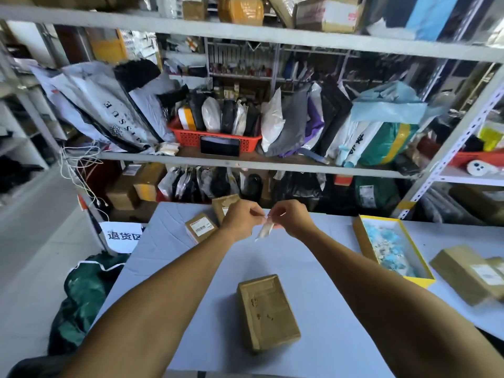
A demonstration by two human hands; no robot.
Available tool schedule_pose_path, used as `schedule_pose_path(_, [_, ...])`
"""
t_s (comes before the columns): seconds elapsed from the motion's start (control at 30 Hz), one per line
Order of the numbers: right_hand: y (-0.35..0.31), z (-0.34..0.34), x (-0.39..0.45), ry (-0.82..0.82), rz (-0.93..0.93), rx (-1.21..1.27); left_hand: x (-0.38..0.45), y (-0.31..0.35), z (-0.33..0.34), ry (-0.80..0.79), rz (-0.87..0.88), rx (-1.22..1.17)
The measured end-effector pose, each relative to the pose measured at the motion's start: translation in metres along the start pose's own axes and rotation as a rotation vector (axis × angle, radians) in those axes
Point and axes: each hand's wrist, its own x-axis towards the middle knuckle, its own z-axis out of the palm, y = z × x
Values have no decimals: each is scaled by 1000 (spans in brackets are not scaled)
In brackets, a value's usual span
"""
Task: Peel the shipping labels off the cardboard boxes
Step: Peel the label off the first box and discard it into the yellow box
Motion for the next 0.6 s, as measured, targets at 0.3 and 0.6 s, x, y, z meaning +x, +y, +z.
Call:
schedule_pose_path(0.3, [6, -22, -3, 63, -72, -229, -5, 24, 14, -57, -6, 80])
schedule_pose_path(0.6, [21, -32, -19, -58, -218, -350, -4, 47, 37, 89, -93, 8])
